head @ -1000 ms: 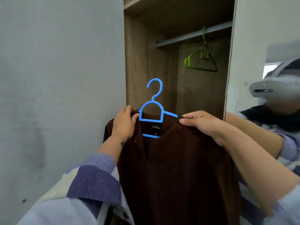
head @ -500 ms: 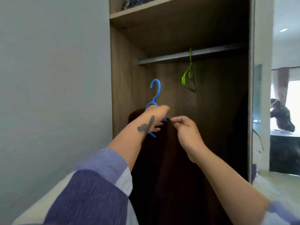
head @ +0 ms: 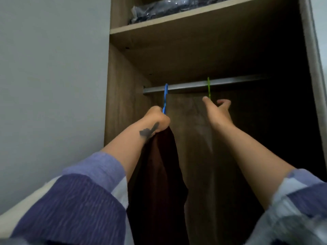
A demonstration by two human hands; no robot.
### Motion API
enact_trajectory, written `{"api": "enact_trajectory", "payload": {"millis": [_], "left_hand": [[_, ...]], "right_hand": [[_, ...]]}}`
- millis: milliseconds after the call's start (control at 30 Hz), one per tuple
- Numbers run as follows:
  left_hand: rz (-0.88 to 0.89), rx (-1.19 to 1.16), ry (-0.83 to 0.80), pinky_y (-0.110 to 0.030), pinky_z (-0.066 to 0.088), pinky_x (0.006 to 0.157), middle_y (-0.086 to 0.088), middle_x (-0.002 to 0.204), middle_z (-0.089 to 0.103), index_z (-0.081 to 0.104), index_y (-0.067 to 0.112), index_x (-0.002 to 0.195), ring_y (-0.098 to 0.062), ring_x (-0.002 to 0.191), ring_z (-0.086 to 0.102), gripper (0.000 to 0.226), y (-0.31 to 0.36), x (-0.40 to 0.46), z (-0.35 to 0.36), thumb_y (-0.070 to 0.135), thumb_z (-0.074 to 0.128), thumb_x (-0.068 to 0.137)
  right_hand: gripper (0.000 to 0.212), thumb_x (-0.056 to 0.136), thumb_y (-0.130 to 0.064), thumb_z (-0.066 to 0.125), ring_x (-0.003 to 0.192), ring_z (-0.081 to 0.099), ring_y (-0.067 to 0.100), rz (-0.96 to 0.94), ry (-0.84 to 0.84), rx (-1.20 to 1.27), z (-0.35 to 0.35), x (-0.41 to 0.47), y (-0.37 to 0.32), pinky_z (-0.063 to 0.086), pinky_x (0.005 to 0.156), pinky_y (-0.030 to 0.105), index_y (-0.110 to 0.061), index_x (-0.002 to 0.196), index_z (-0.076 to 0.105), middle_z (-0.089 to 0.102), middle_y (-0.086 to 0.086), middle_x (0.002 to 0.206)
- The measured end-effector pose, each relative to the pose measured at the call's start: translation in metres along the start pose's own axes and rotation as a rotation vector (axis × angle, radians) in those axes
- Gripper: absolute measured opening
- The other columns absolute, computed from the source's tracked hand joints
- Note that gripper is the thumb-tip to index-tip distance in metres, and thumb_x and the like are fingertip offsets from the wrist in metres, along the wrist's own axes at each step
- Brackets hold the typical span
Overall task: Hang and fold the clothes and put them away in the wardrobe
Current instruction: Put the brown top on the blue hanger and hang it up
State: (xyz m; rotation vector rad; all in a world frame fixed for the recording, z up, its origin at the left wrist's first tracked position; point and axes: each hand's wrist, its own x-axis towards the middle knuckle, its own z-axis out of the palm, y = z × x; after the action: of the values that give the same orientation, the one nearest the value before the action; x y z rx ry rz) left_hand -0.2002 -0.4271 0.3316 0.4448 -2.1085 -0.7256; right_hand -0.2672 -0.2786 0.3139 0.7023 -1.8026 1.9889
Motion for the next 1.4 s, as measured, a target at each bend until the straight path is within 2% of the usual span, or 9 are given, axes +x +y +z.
{"api": "enact_trajectory", "payload": {"millis": [100, 200, 333, 500, 733, 933, 1100, 1300, 1400], "left_hand": [[0.064, 0.073, 0.057, -0.030, 0.042, 0.097, -0.012, 0.119, 0.059, 0.051, 0.002, 0.129, -0.028, 0.117, 0.056, 0.039, 0.019, 0.033, 0.002, 0.011, 0.059, 0.092], [0.080, 0.106, 0.060, -0.030, 0.045, 0.092, -0.010, 0.121, 0.060, 0.054, 0.005, 0.127, -0.026, 0.114, 0.057, 0.035, 0.031, 0.059, 0.008, 0.010, 0.056, 0.093], [0.072, 0.116, 0.079, -0.030, 0.041, 0.099, -0.016, 0.131, 0.054, 0.050, 0.000, 0.130, -0.028, 0.122, 0.052, 0.035, 0.044, 0.085, 0.015, 0.007, 0.050, 0.095], [0.074, 0.220, 0.079, -0.034, 0.043, 0.095, -0.020, 0.130, 0.055, 0.053, -0.003, 0.127, -0.034, 0.121, 0.052, 0.034, 0.036, 0.106, 0.025, 0.005, 0.046, 0.095], [0.042, 0.357, -0.027, -0.028, 0.045, 0.082, -0.017, 0.124, 0.060, 0.059, 0.000, 0.122, -0.030, 0.113, 0.058, 0.030, 0.005, 0.111, 0.049, 0.011, 0.052, 0.095], [0.120, 0.530, 0.033, -0.032, 0.047, 0.080, -0.020, 0.126, 0.055, 0.052, -0.003, 0.126, -0.034, 0.114, 0.057, 0.036, -0.001, 0.083, 0.052, -0.001, 0.049, 0.090], [0.277, 0.659, 0.123, -0.041, 0.047, 0.090, -0.020, 0.142, 0.036, 0.028, 0.002, 0.144, -0.036, 0.122, 0.049, 0.058, -0.026, 0.050, 0.063, -0.001, 0.047, 0.090], [0.387, 0.869, 0.199, -0.043, 0.017, 0.118, -0.018, 0.158, 0.007, 0.019, 0.004, 0.149, -0.030, 0.146, 0.011, 0.064, -0.052, 0.009, 0.068, 0.009, 0.048, 0.092], [0.414, 1.023, 0.148, -0.056, -0.003, 0.116, -0.015, 0.159, 0.004, 0.015, 0.008, 0.151, -0.029, 0.147, -0.004, 0.066, -0.059, -0.019, 0.079, 0.018, 0.045, 0.093]], "right_hand": [[0.052, 0.090, -0.032, 0.056, 0.097, 0.065, 0.031, 0.045, -0.126, 0.008, 0.011, 0.022, -0.001, 0.050, 0.092, 0.044, -0.019, 0.130, 0.026, 0.061, 0.008, 0.104], [0.048, 0.091, -0.015, 0.052, 0.076, 0.069, 0.029, 0.085, -0.192, -0.041, 0.021, 0.031, 0.004, 0.058, 0.068, 0.035, -0.013, 0.133, 0.028, 0.058, 0.009, 0.105], [0.038, 0.091, -0.012, 0.045, 0.106, 0.061, 0.037, -0.008, -0.095, -0.205, 0.026, 0.036, 0.016, 0.051, 0.092, 0.050, -0.007, 0.127, 0.037, 0.055, 0.018, 0.124], [0.041, 0.093, -0.013, 0.043, 0.106, 0.059, 0.038, -0.081, -0.047, -0.278, 0.031, 0.040, 0.031, 0.050, 0.089, 0.042, -0.008, 0.133, 0.034, 0.058, 0.020, 0.121], [0.049, 0.095, -0.013, 0.043, 0.111, 0.057, 0.039, -0.134, 0.015, -0.315, 0.039, 0.045, 0.048, 0.045, 0.087, 0.038, -0.007, 0.142, 0.026, 0.058, 0.023, 0.124], [0.041, 0.096, -0.011, 0.041, 0.114, 0.055, 0.040, -0.158, 0.053, -0.375, 0.047, 0.042, 0.042, 0.044, 0.086, 0.038, -0.004, 0.136, 0.035, 0.056, 0.025, 0.125], [0.041, 0.097, -0.013, 0.041, 0.122, 0.049, 0.038, -0.152, 0.028, -0.340, 0.043, 0.036, 0.015, 0.041, 0.096, 0.038, -0.002, 0.136, 0.036, 0.051, 0.022, 0.134], [0.038, 0.096, -0.013, 0.040, 0.117, 0.053, 0.035, -0.122, -0.027, -0.295, 0.041, -0.005, 0.009, 0.045, 0.097, 0.041, -0.007, 0.134, 0.037, 0.052, 0.018, 0.131], [0.038, 0.094, -0.013, 0.041, 0.113, 0.055, 0.033, -0.076, -0.067, -0.278, 0.034, -0.034, 0.029, 0.046, 0.096, 0.040, -0.009, 0.132, 0.041, 0.055, 0.015, 0.127]]}}
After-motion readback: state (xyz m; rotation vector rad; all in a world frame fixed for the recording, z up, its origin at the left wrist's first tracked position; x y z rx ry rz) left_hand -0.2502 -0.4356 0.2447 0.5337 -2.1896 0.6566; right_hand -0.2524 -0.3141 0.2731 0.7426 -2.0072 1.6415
